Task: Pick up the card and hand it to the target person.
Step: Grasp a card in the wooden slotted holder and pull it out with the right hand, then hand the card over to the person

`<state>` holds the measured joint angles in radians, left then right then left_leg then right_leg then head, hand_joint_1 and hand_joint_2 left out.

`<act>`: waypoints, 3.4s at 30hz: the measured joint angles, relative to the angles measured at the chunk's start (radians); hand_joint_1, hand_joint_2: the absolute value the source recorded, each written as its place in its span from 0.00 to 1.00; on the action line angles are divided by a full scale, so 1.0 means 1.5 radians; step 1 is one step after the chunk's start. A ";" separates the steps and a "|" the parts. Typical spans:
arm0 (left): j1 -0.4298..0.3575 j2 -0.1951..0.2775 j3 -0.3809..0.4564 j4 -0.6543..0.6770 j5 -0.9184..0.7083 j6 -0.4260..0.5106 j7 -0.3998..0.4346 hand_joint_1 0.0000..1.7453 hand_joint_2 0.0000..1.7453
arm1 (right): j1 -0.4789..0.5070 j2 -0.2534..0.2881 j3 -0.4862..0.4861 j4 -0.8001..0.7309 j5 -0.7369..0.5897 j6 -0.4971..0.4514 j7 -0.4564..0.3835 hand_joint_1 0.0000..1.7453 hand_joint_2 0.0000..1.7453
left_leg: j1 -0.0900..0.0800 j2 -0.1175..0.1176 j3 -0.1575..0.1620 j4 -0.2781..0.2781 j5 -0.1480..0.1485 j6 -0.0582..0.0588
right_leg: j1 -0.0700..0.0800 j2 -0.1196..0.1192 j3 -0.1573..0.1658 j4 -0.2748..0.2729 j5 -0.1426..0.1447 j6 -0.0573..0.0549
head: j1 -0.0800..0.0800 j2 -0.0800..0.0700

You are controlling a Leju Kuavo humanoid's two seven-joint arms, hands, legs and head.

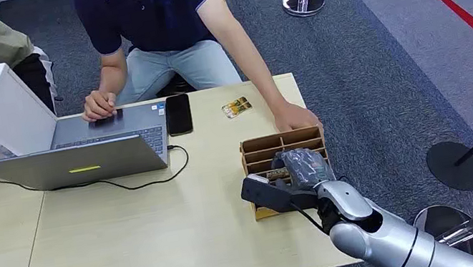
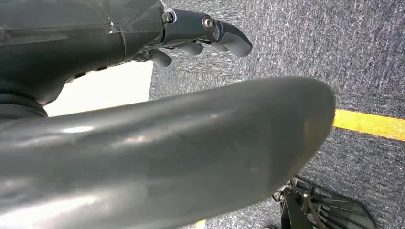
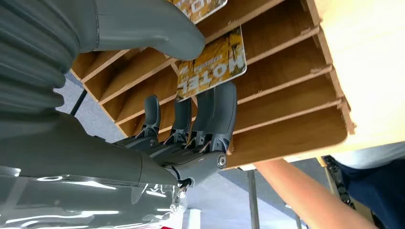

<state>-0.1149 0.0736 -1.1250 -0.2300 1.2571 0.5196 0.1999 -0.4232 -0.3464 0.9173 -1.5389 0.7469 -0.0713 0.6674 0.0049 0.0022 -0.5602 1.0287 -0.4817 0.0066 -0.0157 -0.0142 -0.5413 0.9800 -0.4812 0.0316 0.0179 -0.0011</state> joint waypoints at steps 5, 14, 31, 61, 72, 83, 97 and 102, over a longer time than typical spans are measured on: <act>0.000 0.000 0.000 0.000 0.002 0.000 -0.004 0.00 0.00 | -0.006 0.000 0.006 0.000 0.000 0.011 0.004 0.58 1.00 | 0.000 0.000 0.000 0.000 0.000 0.000 | 0.000 0.000 0.000 0.000 0.000 0.000 | 0.000 0.000; 0.001 -0.003 0.001 0.000 0.007 0.000 -0.011 0.00 0.00 | -0.019 0.000 0.015 -0.002 -0.002 0.040 0.018 0.71 1.00 | 0.000 0.000 0.000 0.000 0.000 0.000 | 0.000 0.000 0.000 0.000 0.000 0.000 | 0.000 0.000; 0.002 -0.008 0.001 0.000 0.009 -0.019 -0.015 0.00 1.00 | -0.030 0.000 0.021 -0.006 -0.002 0.055 0.020 0.96 1.00 | 0.000 0.000 0.000 0.000 0.000 0.000 | 0.000 0.000 0.000 0.000 0.000 0.000 | 0.000 0.000; 0.000 -0.008 0.000 0.000 -0.031 -0.019 -0.010 0.00 1.00 | -0.041 0.027 -0.028 -0.047 0.261 -0.250 -0.165 0.96 1.00 | 0.000 0.000 0.000 0.000 0.000 0.000 | 0.000 0.001 0.000 0.000 0.000 -0.001 | 0.000 0.000; -0.001 -0.008 -0.001 0.000 -0.052 -0.027 0.002 0.00 1.00 | -0.099 0.086 -0.014 0.107 0.343 -0.291 -0.189 0.96 1.00 | 0.000 0.000 0.000 0.000 0.001 -0.001 | 0.000 0.000 0.000 0.000 0.000 -0.001 | 0.000 0.000; -0.001 -0.008 -0.003 0.000 -0.061 -0.033 -0.006 0.00 0.00 | -0.112 0.104 -0.008 0.174 0.341 -0.290 -0.180 0.00 1.00 | 0.000 0.000 0.000 0.000 0.000 -0.001 | 0.000 0.000 0.000 0.000 0.000 -0.001 | 0.000 0.000; 0.003 -0.005 -0.003 0.000 -0.051 -0.025 -0.012 0.00 0.00 | -0.064 0.043 -0.121 0.154 0.061 -0.410 -0.210 0.00 1.00 | 0.000 0.000 0.000 0.000 0.000 0.000 | 0.000 0.001 -0.001 0.000 0.000 0.000 | 0.000 0.000; 0.005 -0.004 -0.003 0.000 -0.048 -0.021 -0.017 0.00 0.00 | 0.005 0.031 -0.267 0.123 -0.179 -0.411 -0.362 0.00 1.00 | 0.000 0.000 0.000 0.000 0.000 0.000 | 0.000 0.000 -0.001 0.000 0.000 0.000 | 0.000 0.000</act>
<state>-0.1080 0.0669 -1.1291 -0.2300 1.1848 0.4887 0.1738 -0.4162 -0.3002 0.5169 -1.3551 0.4792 -0.6885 0.1245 0.0046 0.0020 -0.5597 1.0293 -0.4812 0.0059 -0.0159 -0.0138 -0.5422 0.9796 -0.4806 0.0309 0.0178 -0.0011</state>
